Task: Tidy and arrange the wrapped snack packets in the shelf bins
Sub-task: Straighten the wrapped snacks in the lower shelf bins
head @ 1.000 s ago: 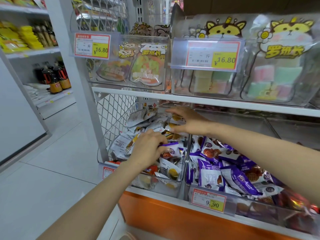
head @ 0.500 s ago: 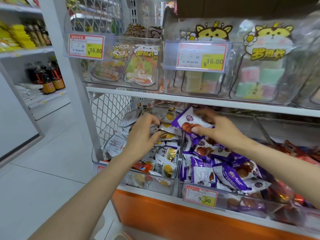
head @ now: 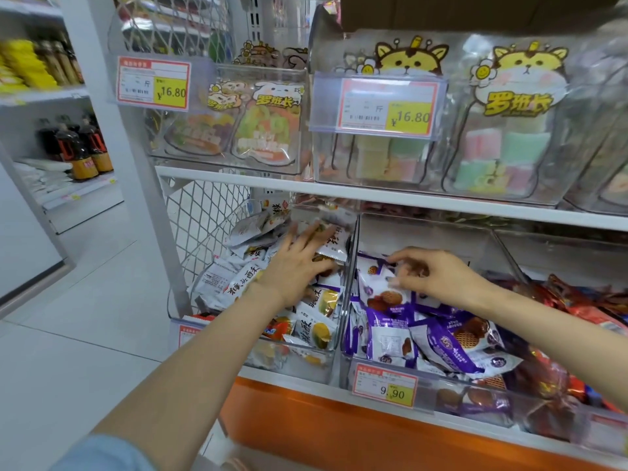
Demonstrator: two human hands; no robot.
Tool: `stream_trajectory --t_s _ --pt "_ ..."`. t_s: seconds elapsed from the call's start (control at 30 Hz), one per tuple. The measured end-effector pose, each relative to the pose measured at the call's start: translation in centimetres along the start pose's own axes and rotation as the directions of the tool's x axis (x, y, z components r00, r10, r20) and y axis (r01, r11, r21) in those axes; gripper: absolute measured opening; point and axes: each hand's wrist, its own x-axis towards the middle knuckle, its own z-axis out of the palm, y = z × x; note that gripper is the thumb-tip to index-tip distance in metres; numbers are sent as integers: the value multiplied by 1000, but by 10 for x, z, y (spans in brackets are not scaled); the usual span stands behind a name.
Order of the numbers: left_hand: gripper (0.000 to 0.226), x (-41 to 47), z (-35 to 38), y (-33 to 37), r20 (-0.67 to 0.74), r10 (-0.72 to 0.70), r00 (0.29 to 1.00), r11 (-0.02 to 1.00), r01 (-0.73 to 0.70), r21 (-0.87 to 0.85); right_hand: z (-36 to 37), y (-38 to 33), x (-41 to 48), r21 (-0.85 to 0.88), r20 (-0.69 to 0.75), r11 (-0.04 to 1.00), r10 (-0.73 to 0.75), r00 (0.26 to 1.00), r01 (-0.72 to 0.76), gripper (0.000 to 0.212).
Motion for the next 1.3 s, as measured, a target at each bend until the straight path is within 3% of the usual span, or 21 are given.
stream_trajectory --t_s 0.1,0.2,0.37,0.57,0.63,0.7,0.8,0.87,0.97,1.13,1.3 --pt "67 5 1 -5 -76 -67 995 997 64 -41 2 -2 3 -167 -44 982 -92 995 83 40" --pt "62 8 2 -11 -147 -130 981 987 115 -109 6 -16 7 -207 -92 954 -238 967 215 32" --pt "52 8 -1 -18 -223 -202 954 971 166 -170 22 -39 19 -283 -11 882 -395 919 376 25" --pt "62 10 4 -23 -203 -233 951 963 196 -187 24 -52 24 -385 67 795 -482 874 468 21" --pt "65 11 4 -27 -198 -231 953 962 193 -196 25 -67 31 -384 248 789 -411 877 479 26" --pt "66 12 5 -29 -183 -226 957 960 187 -209 34 -84 45 -455 462 773 -219 859 442 30" --pt "66 13 9 -31 -177 -224 958 960 186 -211 49 -104 68 -628 643 615 63 763 477 42" --pt "63 12 10 -31 -202 -219 955 959 173 -223 56 -109 80 -705 658 524 233 716 478 57" --pt "60 12 11 -32 -232 -209 950 960 154 -232 61 -110 93 -735 651 513 353 672 443 73" --pt "46 12 11 -34 -246 -224 943 953 159 -257 68 -105 103 -721 669 541 380 639 433 79" --pt "52 8 7 -33 -171 -233 958 953 190 -234 73 -105 102 -746 653 449 350 672 492 75"
